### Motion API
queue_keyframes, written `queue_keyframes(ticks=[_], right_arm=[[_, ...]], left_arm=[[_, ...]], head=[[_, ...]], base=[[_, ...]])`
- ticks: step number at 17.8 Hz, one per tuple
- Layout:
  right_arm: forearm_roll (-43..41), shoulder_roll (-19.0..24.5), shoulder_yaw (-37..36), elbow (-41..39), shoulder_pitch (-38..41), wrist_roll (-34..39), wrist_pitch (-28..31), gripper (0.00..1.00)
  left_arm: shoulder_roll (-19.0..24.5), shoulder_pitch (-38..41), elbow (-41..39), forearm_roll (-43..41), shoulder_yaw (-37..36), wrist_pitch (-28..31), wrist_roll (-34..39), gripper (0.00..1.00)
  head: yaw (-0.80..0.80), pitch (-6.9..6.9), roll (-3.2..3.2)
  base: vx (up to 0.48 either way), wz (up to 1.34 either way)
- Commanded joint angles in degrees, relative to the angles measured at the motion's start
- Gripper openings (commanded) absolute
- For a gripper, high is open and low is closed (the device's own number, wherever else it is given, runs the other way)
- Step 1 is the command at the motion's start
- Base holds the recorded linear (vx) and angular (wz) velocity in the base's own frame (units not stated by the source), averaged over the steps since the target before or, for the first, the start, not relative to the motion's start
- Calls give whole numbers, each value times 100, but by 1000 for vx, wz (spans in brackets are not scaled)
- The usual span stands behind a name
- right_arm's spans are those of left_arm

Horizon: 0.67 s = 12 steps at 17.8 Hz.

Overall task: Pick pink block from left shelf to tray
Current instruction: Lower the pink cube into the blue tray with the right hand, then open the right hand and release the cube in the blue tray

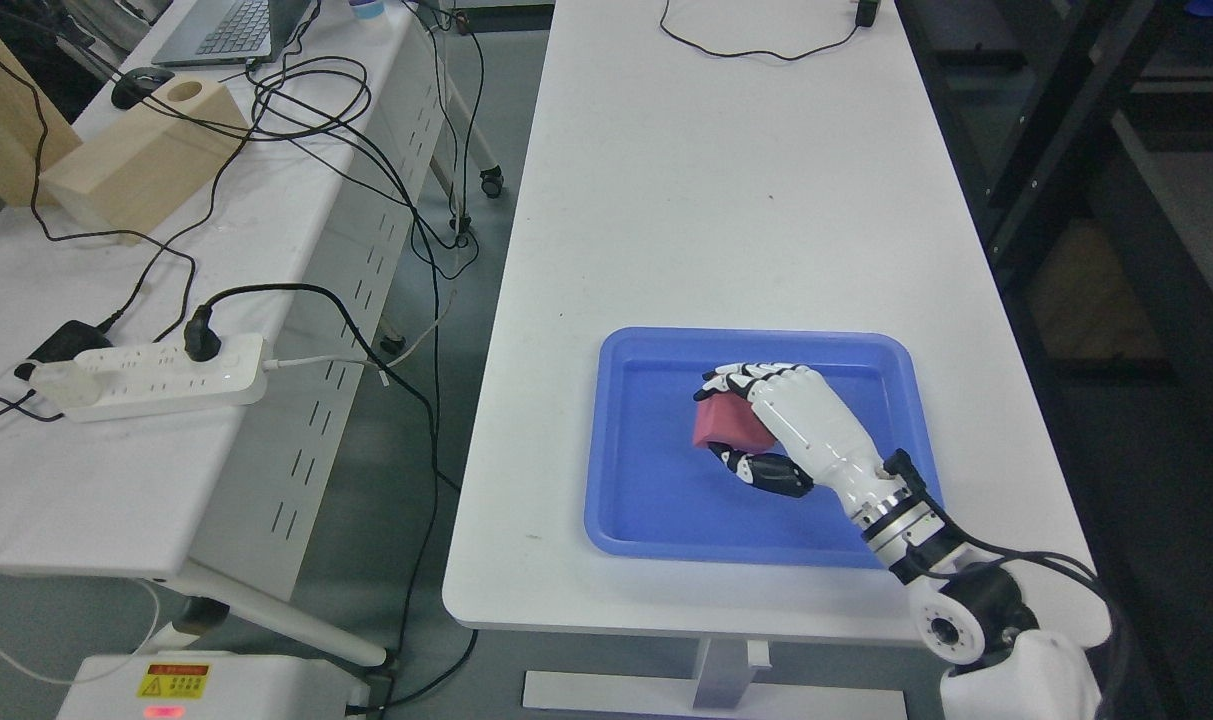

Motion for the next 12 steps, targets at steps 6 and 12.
queue_keyframes(ticks=[6,12], right_arm=[[-360,-100,-4,-29,489,4,116,56],[-1001,-100,-154,-187,586,39,81,72]], left_arm=[[100,114,-100,0,0,3,2,100],[100,114,-100,0,0,3,2,100]], head=[[0,0,0],[0,0,0]], base=[[14,0],[0,0]])
